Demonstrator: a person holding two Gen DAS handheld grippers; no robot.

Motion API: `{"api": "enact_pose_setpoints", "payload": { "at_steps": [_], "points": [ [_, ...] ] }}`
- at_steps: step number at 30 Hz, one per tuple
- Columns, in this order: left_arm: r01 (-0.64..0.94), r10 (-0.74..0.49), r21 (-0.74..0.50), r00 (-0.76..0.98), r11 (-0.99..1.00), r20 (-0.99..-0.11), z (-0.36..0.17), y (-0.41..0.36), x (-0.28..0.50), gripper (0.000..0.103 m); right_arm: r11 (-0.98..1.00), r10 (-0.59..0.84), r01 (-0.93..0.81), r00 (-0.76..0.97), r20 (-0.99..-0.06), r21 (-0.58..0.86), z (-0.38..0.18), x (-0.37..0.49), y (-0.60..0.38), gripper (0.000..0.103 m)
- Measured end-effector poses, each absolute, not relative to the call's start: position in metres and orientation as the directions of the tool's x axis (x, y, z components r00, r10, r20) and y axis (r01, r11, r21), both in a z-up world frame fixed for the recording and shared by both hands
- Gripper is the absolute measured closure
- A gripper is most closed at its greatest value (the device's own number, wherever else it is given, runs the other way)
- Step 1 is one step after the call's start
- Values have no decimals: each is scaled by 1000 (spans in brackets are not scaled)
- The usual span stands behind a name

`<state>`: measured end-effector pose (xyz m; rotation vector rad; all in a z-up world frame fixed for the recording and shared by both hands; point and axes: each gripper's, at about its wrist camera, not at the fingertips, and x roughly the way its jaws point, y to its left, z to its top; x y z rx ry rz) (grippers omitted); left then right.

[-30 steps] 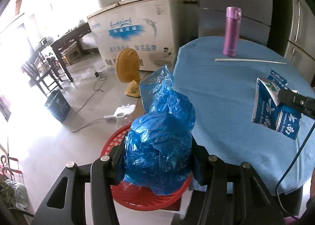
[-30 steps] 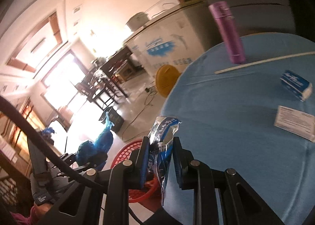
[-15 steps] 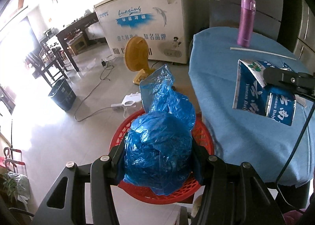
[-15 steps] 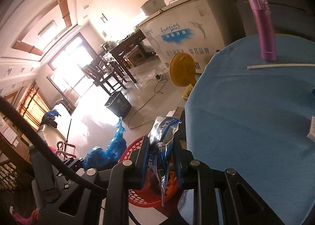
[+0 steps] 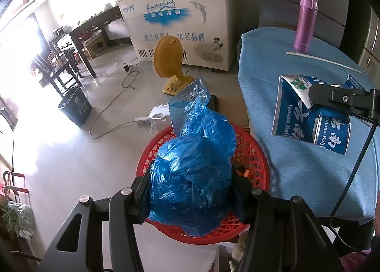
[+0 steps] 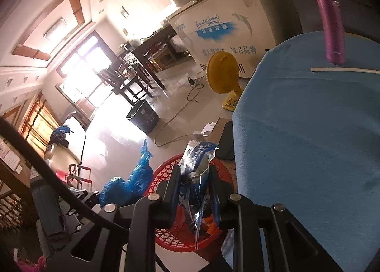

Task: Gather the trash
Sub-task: 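Carry the blue bag and foil wrapper over the red basket and open both tools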

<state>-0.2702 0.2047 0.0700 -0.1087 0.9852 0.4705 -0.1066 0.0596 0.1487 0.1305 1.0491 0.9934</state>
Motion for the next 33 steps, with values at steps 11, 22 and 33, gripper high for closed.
{"api": "enact_pose_setpoints", "payload": {
  "at_steps": [11,22,33],
  "points": [
    [-440,319,106,446,892,-836,64,209,-269,46,563,725,-646,88,-683,515,142,-108,82,78],
    [-432,303,93,449,897,-840,61,214,-273,45,544,735,-649,63,-675,532,138,-109,104,76],
    [-406,270,72,456,911,-848,63,211,-272,40,570,749,-585,82,-658,577,138,-100,87,76]
  ]
}}
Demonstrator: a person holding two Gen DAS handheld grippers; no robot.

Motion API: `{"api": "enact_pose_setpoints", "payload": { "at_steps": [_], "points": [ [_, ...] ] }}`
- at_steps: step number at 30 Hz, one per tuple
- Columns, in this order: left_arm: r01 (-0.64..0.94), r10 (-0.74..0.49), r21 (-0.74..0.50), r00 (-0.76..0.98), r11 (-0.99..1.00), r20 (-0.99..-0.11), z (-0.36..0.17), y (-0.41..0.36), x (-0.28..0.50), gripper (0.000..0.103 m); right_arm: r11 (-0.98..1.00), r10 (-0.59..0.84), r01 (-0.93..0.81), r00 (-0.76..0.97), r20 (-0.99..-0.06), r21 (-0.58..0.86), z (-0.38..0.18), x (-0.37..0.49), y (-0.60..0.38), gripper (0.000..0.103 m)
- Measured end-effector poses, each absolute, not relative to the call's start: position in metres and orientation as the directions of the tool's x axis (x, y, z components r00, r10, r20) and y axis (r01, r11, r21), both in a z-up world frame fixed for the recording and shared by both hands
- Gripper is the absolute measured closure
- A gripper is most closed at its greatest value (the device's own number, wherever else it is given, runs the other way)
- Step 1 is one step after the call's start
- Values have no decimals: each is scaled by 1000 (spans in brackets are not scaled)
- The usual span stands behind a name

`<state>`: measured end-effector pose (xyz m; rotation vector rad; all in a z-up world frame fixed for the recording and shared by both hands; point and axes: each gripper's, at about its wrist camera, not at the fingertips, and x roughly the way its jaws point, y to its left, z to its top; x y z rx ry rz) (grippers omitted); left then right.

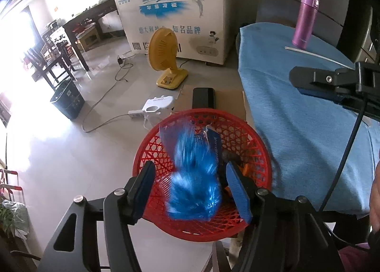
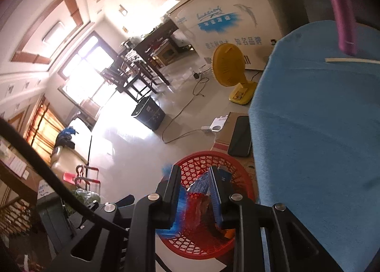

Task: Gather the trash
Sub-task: 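Carry the blue bag and foil wrapper over the red basket and open both tools, then move both tools back over the table toward the two boxes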

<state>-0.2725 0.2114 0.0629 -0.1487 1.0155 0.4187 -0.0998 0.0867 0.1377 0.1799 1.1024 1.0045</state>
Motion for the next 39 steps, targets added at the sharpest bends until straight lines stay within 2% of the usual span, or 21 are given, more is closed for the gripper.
{"api": "enact_pose_setpoints", "payload": {
  "at_steps": [5,8,19,22,23,24,25,32,39],
  "points": [
    [-384,246,57,464,922,-851,67,202,-272,37,596,748,-559,125,-652,576,144,-94,66,76],
    [-381,257,67,474,922,-842,71,196,-272,26,610,750,-535,150,-645,585,146,-89,50,76],
    [-300,280,132,527,945,-803,96,151,-258,26,636,764,-443,244,-598,632,152,-73,-27,74],
    [-268,253,124,529,955,-810,96,135,-252,26,644,762,-405,266,-590,649,145,-74,-58,66],
    [-254,242,121,527,960,-815,94,129,-250,26,648,760,-393,272,-590,653,143,-74,-66,55],
    [-240,232,120,524,963,-819,92,122,-248,26,658,752,-372,288,-592,655,139,-76,-79,34],
    [-225,223,120,520,967,-825,90,116,-246,26,669,743,-351,316,-589,655,136,-78,-94,31],
    [-76,147,126,491,989,-859,79,61,-229,26,736,670,-265,417,-614,623,124,-87,-172,31],
    [24,106,133,478,991,-872,77,21,-219,26,782,589,-153,498,-636,604,114,-51,-254,31]
  ]
}}
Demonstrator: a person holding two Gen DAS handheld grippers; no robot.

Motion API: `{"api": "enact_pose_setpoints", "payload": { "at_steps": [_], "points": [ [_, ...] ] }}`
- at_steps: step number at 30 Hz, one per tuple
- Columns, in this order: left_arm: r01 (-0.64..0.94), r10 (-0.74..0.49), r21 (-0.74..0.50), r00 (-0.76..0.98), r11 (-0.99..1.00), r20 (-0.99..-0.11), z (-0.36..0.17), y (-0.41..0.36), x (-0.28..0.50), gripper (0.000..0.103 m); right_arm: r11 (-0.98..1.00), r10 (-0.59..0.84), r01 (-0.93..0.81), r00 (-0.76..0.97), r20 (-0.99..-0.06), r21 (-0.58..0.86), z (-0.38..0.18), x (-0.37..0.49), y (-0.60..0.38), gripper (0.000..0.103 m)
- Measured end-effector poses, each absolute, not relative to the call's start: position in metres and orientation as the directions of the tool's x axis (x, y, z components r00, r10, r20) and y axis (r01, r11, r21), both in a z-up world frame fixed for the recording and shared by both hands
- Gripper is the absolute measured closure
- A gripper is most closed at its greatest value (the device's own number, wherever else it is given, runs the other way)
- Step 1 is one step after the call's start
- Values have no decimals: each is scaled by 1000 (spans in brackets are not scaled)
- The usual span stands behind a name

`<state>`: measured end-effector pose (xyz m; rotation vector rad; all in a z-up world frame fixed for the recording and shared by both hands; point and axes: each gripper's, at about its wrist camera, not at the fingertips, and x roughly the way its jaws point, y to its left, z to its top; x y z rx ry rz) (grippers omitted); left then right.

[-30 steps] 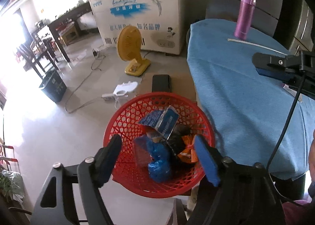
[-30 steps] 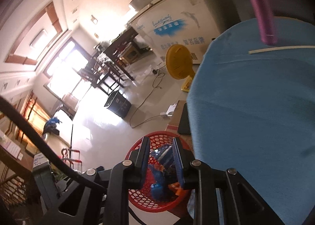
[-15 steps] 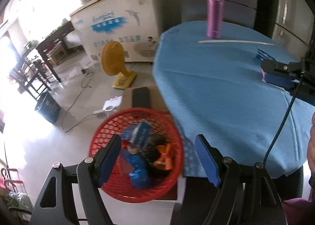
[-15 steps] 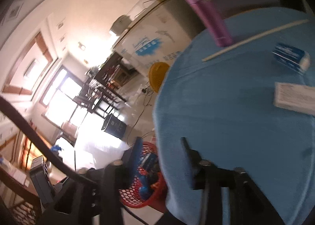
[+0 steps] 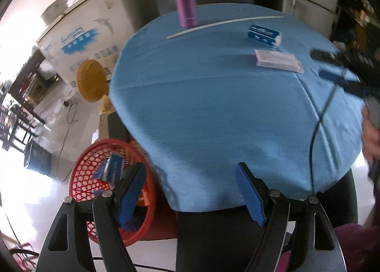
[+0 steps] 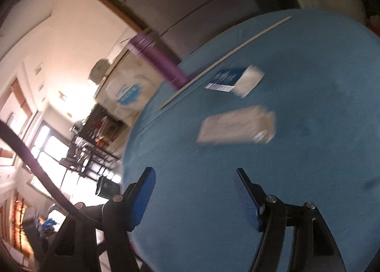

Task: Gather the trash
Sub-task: 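Move both tools back over the table toward the two boxes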

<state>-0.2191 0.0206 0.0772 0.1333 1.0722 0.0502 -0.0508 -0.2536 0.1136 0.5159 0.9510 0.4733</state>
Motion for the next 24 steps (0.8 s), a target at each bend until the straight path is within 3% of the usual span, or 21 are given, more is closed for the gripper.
{"api": "enact_pose_setpoints", "payload": {
  "at_steps": [13,20,24],
  "points": [
    [-8,154,167,426,986,-892,69,26,-224,26,800,594,-211,413,-691,562,70,75,-253,31],
    [-17,152,159,408,987,-900,63,30,-215,26,753,638,-388,232,-734,532,67,43,-210,31],
    [-3,146,159,403,987,-903,60,27,-208,26,755,606,-475,241,-758,452,78,16,-189,31]
  ]
}}
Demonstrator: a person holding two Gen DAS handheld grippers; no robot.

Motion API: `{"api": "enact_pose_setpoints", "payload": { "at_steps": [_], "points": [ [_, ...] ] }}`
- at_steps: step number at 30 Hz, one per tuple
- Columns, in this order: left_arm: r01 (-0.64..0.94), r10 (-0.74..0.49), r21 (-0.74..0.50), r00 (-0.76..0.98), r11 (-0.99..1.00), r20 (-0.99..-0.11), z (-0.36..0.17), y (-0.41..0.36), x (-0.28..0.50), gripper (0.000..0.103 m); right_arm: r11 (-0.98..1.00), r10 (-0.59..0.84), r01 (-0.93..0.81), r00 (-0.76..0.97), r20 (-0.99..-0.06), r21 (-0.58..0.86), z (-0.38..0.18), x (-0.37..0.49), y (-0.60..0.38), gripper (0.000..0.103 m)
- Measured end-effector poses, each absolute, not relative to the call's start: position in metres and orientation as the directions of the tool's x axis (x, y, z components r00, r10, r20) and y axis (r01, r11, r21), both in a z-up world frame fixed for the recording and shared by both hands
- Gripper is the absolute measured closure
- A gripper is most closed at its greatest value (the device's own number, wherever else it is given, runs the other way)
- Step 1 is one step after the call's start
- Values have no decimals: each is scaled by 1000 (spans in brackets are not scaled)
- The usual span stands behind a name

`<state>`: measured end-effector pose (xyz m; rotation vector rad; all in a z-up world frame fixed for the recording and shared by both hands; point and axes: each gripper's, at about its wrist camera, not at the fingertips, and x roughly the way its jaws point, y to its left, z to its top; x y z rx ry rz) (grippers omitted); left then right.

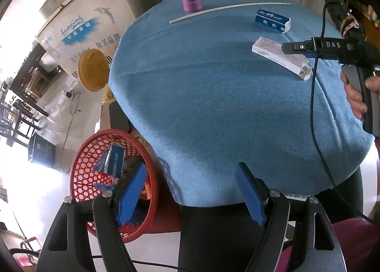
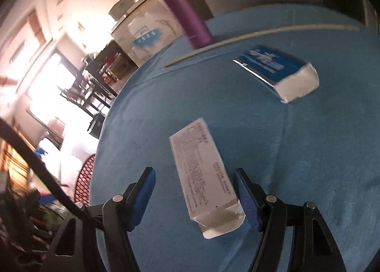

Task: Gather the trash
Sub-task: 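Move both tools back over the table toward the two boxes, then grasp the blue toothpaste box with the left tool while the right tool grasps the white medicine box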

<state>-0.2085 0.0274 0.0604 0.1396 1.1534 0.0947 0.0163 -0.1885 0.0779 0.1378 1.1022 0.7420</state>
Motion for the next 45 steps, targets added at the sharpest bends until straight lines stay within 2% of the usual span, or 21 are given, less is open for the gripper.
{"api": "enact_pose_setpoints", "payload": {
  "at_steps": [4,7,9,10,16,23,28,30,34,45],
  "points": [
    [4,137,152,413,988,-900,66,26,-205,26,786,512,-545,306,-803,293,81,5,-161,30],
    [-4,132,144,424,990,-896,73,29,-203,26,807,448,-547,317,-836,225,75,5,-151,31],
    [-7,121,130,427,991,-896,79,32,-199,26,813,424,-555,353,-834,178,74,2,-148,55],
    [-9,112,119,425,993,-898,81,33,-197,26,814,418,-557,364,-832,165,73,1,-149,55],
    [-28,12,0,422,1000,-907,97,33,-160,26,847,428,-486,386,-817,214,78,-8,-181,56],
    [0,-66,-74,468,997,-881,118,-16,-74,26,869,491,-328,494,-717,370,97,-33,-252,56],
    [-27,-125,-155,464,987,-877,115,-58,-7,26,884,423,-113,605,-675,453,86,-36,-319,56],
    [-58,-125,-171,463,984,-878,110,-73,17,26,903,346,-35,650,-677,428,83,-35,-337,56],
    [-122,-118,-190,441,974,-890,96,-101,63,26,887,316,35,683,-659,461,85,-35,-354,56],
    [-326,-13,-124,323,937,-946,48,-126,128,26,828,382,10,722,-577,561,86,-44,-368,56]
  ]
}}
